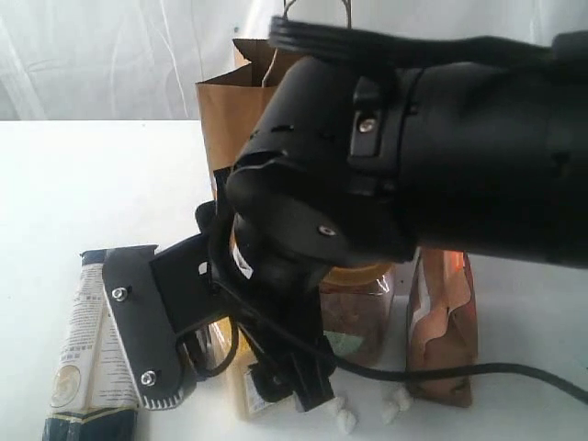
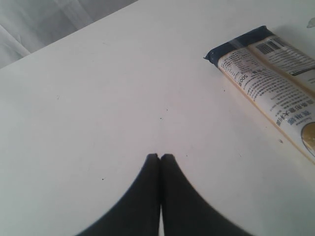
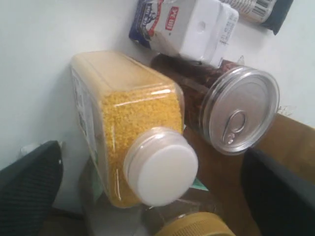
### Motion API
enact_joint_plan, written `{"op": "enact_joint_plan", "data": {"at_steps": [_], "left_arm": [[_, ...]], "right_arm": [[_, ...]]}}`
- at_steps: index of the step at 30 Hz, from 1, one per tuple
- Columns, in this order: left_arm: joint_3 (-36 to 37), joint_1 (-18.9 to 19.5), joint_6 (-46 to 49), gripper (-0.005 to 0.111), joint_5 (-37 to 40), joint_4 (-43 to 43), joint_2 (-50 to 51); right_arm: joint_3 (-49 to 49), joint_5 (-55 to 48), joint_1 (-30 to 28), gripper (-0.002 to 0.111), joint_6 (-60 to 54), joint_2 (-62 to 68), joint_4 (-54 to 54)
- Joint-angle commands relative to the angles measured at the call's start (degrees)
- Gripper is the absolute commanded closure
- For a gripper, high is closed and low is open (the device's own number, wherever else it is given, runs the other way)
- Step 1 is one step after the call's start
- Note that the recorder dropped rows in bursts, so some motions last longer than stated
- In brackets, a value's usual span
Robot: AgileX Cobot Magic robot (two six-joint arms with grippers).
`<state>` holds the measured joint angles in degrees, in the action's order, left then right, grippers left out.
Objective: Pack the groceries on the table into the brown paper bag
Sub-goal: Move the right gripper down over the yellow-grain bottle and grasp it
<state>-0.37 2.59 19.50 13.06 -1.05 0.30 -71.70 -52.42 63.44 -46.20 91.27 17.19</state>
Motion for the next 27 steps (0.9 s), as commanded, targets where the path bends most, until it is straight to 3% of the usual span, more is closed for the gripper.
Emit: {"op": "enact_joint_plan", "data": {"at_steps": [1,11,20,27], "left_arm": [[0.4,0.1,0.0,0.107,-0.3,-0.2,-0.3],[0.4,0.1,0.0,0.107,-0.3,-0.2,-0.3],[0.4,0.1,0.0,0.107,-0.3,-0.2,-0.3],[0.4,0.1,0.0,0.107,-0.3,-0.2,-0.3]], "right_arm": [[-0.3,0.5,-0.1,0.018,1.5,1.4,-0.7],[-0.3,0.4,-3.8,0.023,5.9,5.6,-3.8],[-0.2,-3.0,-4.1,0.028,1.8,7.5,-16.2],[-0.2,-3.5,-4.1,0.029,1.7,8.8,-14.1]]}}
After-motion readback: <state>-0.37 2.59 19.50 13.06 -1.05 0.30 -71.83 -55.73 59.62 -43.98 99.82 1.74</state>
